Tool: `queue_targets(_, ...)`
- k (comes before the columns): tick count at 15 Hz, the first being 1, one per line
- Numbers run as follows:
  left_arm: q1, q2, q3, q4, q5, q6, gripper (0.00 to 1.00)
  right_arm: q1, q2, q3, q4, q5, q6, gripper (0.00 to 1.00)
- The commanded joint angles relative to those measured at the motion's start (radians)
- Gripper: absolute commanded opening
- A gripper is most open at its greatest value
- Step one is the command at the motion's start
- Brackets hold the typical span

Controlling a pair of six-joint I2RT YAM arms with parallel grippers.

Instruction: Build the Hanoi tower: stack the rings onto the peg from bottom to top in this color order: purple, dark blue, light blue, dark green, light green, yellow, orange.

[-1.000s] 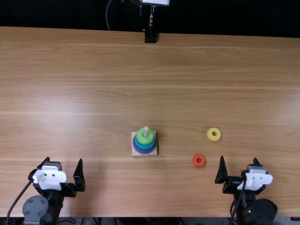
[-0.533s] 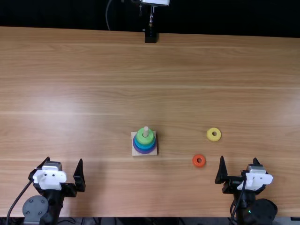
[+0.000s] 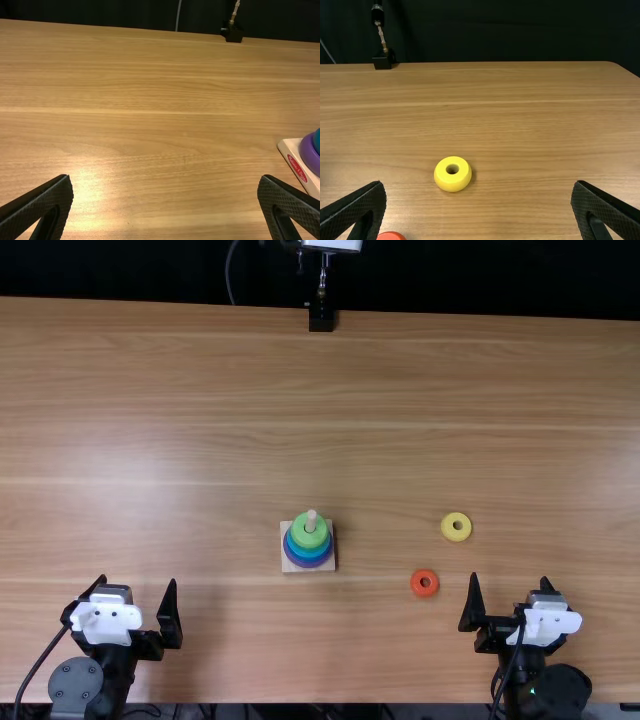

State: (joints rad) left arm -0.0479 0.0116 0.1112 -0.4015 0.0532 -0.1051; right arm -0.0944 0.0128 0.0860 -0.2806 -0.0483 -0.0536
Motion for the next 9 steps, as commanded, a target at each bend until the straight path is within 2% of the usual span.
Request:
queue_targets(1,0.003,-0.012,-0.111,-0.081,0.008,0.011,1.0,-0.007,-0.013,-0.071,-0.078,0.004,-0.002,1.0)
queue_targets(5,0.003,-0.012,-0.111,-0.079,0.008,0.011,1.0,-0.007,-0.013,-0.071,-0.074,0.008,0.002,1.0)
queue_targets(7,0.003,-0.012,-0.111,-0.079,0.008,0.011,1.0,-0.011,-0.013,-0.058,0.046,0.008,-0.005,1.0)
queue_targets(9,0.003,-0.012,-0.111,-0.079,0.008,0.011,1.0,-0.014,-0.013,0.044,0.121,0.008,0.008,1.0)
